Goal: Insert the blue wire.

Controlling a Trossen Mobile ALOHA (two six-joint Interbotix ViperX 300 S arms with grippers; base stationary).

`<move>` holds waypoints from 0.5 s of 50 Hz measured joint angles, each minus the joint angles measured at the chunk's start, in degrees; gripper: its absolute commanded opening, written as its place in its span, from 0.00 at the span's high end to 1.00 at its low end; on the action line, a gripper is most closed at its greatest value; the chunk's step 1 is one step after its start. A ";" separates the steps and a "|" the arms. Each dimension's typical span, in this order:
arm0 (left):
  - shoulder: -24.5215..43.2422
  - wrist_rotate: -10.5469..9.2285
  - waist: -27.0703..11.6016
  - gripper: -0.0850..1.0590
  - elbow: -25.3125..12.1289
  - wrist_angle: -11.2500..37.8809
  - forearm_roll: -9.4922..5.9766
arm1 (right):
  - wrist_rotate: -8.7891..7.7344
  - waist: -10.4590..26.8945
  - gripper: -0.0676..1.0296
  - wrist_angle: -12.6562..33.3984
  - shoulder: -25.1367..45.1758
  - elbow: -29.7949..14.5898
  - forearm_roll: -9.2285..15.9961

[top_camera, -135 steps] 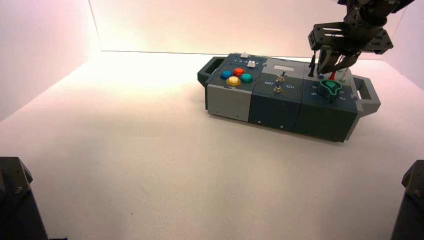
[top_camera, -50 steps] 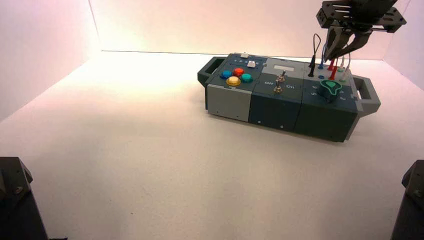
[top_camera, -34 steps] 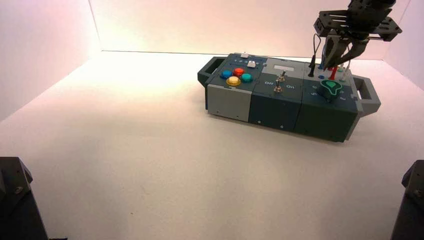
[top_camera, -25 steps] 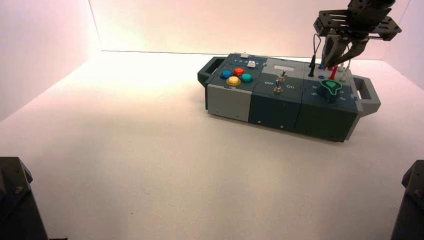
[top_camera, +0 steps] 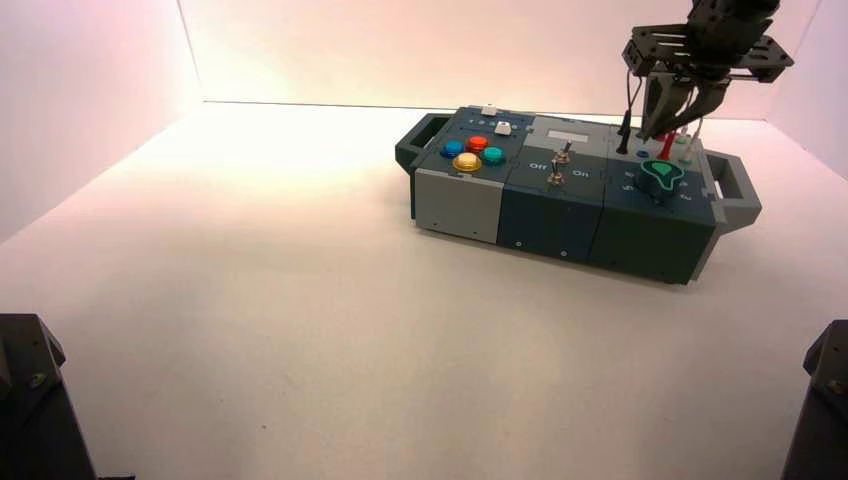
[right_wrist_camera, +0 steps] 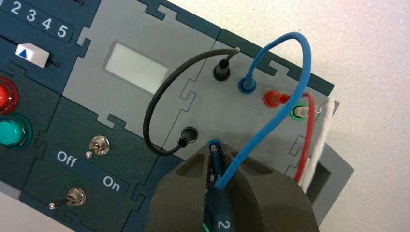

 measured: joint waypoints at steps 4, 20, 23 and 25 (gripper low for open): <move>0.00 0.00 0.00 0.95 0.00 0.00 0.09 | 0.00 0.00 0.96 0.53 0.35 -0.70 -0.35; 0.44 0.00 0.09 0.95 0.00 0.09 0.00 | 0.62 0.00 0.96 4.13 0.35 -2.64 -2.20; 0.62 0.09 0.00 0.95 0.00 0.00 0.09 | 0.70 0.00 0.96 4.13 0.26 -2.72 -2.29; 0.70 0.09 0.00 0.95 0.00 0.00 0.00 | 0.88 0.00 0.96 4.39 0.35 -2.72 -2.29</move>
